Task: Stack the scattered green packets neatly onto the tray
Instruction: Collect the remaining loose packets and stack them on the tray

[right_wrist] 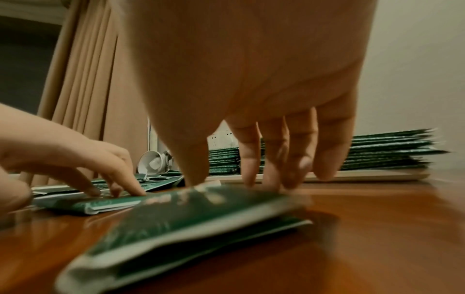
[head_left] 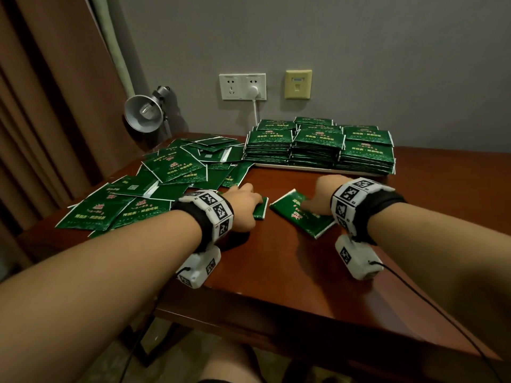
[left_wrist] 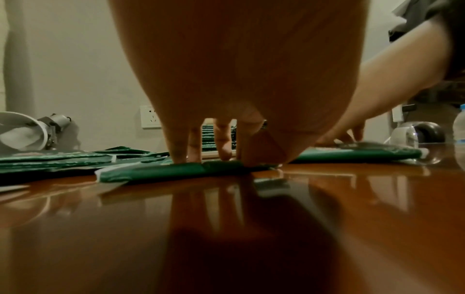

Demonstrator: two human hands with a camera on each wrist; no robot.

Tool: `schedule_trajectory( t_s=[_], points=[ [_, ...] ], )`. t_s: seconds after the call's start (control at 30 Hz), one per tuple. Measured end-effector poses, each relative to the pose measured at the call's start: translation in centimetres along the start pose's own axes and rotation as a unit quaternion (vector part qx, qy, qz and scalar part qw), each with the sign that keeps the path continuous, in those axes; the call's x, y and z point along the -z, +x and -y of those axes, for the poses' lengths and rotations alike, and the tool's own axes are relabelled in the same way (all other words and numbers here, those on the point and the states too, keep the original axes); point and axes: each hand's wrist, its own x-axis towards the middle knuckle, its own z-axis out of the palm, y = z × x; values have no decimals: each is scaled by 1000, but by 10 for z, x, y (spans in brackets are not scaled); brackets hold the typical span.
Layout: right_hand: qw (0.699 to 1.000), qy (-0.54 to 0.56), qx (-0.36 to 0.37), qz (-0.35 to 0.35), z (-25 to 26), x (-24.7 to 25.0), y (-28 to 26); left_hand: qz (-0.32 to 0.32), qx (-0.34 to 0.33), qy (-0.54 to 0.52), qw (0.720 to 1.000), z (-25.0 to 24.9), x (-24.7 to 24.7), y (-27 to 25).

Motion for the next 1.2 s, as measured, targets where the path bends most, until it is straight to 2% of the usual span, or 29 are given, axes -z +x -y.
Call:
schedule_trajectory(
  t_s=[0.07, 0.17, 0.23, 0.27, 0.33, 0.4, 0.47, 0.6, 0.67, 0.73, 0.8, 0.87, 0.93, 1.0, 1.2],
  points=[
    [1000, 0, 10, 27, 3, -1, -5, -5, -18, -36, 999, 1, 3, -2],
    [1000, -5, 12, 28, 4, -5, 3, -30, -33, -110, 993, 5, 8, -8],
    [998, -22, 5, 64, -1, -13, 14, -55, -26, -150, 987, 8, 12, -9],
    [999, -5, 5, 54, -2, -16, 12, -63, -20, -156, 986, 8, 13, -11],
    [999, 29, 21, 3, -3, -13, -1, -74, -16, -117, 990, 10, 10, -8],
    [997, 26, 46, -47, -5, -8, -8, -39, -6, -16, 999, 10, 2, -3],
    [997, 9, 71, -43, -3, -7, -9, -6, 4, 22, 1000, 7, -2, 0],
    [993, -14, 116, 10, 3, -10, -14, -8, -33, -32, 999, 0, 2, 0],
    [991, -68, 109, -24, 3, -7, -12, -16, -49, -79, 996, -1, 6, 0],
    [989, -118, 86, -26, 4, -3, -9, -32, -50, -114, 992, -1, 8, -1],
    [986, -154, 63, -15, 3, -2, -13, -60, -40, -109, 991, 1, 6, -1],
    [988, -129, 69, -41, 0, -3, -14, -78, 5, -56, 995, 5, -1, 3],
    [989, -81, 105, -70, 0, -6, -14, -52, 77, 4, 996, 8, -9, 8],
    [986, -78, 135, -63, 4, -11, -17, -17, 125, 27, 992, 8, -12, 11],
    [988, -96, 118, -18, 10, -15, -14, -5, 135, -59, 989, 3, -5, 10]
  ],
)
